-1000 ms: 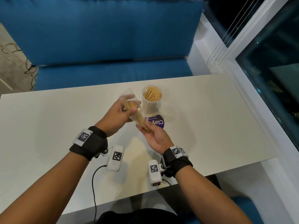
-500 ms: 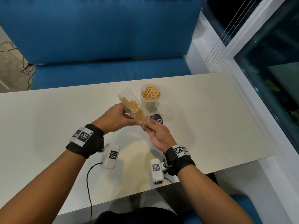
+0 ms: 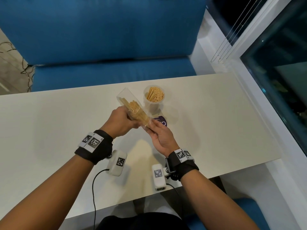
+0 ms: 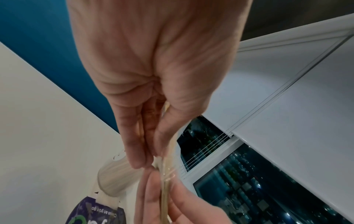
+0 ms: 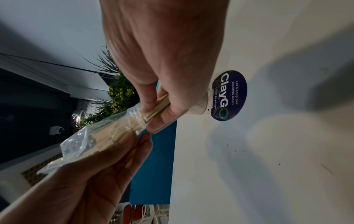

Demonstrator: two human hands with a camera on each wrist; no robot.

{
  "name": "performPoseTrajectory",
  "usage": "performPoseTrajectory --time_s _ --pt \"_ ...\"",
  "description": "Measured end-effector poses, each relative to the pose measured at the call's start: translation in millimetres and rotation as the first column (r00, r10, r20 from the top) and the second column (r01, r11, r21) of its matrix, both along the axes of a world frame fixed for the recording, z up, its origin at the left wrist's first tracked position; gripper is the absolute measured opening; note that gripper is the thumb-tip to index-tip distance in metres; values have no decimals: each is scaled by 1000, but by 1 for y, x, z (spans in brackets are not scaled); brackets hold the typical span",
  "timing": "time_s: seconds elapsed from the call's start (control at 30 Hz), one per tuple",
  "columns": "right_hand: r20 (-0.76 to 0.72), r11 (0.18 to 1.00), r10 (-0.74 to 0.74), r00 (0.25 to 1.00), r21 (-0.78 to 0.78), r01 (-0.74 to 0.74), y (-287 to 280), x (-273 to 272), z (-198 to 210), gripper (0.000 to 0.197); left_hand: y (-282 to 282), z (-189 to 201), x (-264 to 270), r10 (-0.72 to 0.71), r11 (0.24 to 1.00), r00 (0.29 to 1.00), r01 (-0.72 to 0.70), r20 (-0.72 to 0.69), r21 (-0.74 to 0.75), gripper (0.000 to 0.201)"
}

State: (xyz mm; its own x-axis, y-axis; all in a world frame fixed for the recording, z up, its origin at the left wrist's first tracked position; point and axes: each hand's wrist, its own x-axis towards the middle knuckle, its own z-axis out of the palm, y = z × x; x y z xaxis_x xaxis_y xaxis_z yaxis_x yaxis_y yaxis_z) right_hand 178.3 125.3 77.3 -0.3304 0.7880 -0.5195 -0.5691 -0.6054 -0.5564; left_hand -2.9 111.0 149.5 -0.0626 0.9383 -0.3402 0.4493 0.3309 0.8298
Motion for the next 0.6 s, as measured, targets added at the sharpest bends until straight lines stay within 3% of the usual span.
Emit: performPoseTrajectory --time_s 0.2,0.33,0.5,0.6 --pt "-1 997 68 998 28 -68 0 1 2 29 1 2 0 -20 1000 998 20 -60 1 34" --pt "-9 998 66 998 9 -66 -2 1 3 35 -1 4 -4 31 999 997 -29 -70 30 33" --pt "-43 998 14 999 -63 -17 -1 6 0 29 -5 14 -1 38 997 999 -39 14 66 6" --pt "-43 997 26 999 -75 -29 -2 7 -1 25 -6 17 -1 108 988 988 -119 109 102 15"
